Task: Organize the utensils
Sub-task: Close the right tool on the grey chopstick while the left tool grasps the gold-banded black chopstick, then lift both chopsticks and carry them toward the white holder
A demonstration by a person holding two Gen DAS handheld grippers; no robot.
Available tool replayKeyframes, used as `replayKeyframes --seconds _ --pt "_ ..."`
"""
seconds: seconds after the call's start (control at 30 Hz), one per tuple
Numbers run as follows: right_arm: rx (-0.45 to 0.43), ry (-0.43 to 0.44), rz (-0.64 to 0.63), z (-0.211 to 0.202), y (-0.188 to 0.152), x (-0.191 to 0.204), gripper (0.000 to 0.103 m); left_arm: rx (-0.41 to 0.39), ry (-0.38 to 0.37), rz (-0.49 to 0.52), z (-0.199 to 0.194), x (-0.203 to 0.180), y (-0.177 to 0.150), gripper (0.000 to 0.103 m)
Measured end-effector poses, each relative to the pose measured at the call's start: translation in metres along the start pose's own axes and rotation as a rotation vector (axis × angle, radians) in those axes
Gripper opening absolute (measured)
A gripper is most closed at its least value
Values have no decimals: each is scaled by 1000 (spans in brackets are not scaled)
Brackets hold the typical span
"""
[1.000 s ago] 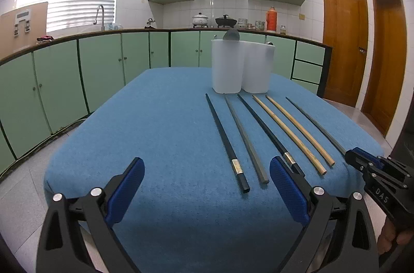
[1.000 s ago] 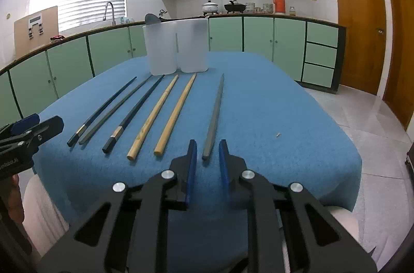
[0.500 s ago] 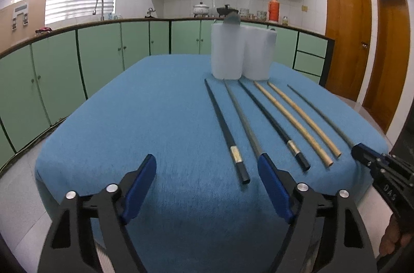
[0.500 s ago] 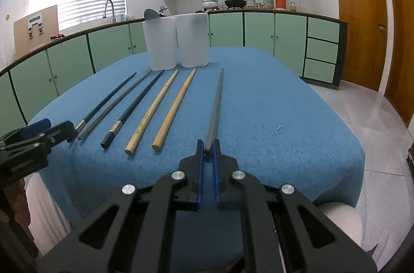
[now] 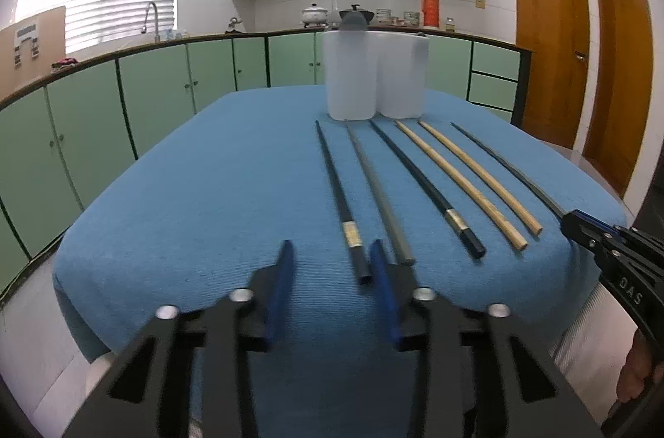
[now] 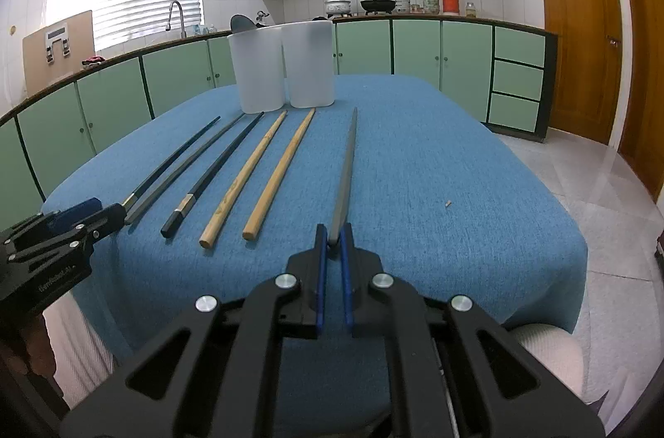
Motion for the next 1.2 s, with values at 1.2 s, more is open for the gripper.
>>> replayKeyframes --seconds 1.2 --pt "-122 -3 -48 -44 62 -18 5 -149 3 9 -51 -1 58 6"
Point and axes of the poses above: each gripper's, at about its wrist camera, not at the fingertips, and z roughly the way its jaws point, x to its left, y to its top, the point moved 6 cm from there along z, roughly the way its jaws point, and after that the axes turned 3 degrees about -z, right-handed, at the moved point
